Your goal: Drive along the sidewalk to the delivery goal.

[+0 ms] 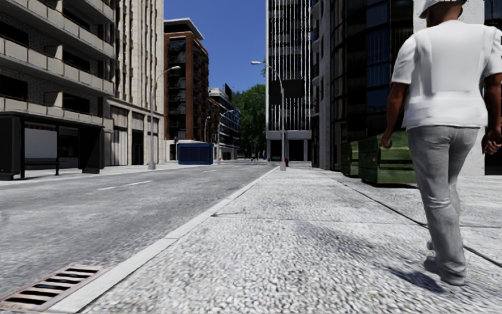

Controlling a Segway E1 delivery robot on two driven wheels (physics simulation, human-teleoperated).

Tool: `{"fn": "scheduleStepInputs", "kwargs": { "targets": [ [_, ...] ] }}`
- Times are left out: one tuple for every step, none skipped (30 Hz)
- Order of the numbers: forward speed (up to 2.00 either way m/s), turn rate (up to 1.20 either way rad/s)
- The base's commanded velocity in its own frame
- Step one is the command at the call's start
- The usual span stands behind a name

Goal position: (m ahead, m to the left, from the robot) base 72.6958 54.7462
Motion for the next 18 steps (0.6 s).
{"fn": "scheduleStepInputs", "kwargs": {
  "targets": [
    [2.0, 0.0],
    [2.0, 0.0],
    [2.0, 0.0],
    [2.0, 0.0],
    [2.0, 0.0],
    [2.0, 0.0],
    [2.0, 0.0],
    [2.0, 0.0],
    [2.0, 0.0],
    [2.0, 0.0],
    [2.0, 0.0],
    [2.0, 0.0],
    [2.0, 0.0],
    [2.0, 0.0],
    [2.0, 0.0],
    [2.0, 0.0],
    [2.0, 0.0],
    [2.0, 0.0]
  ]
}}
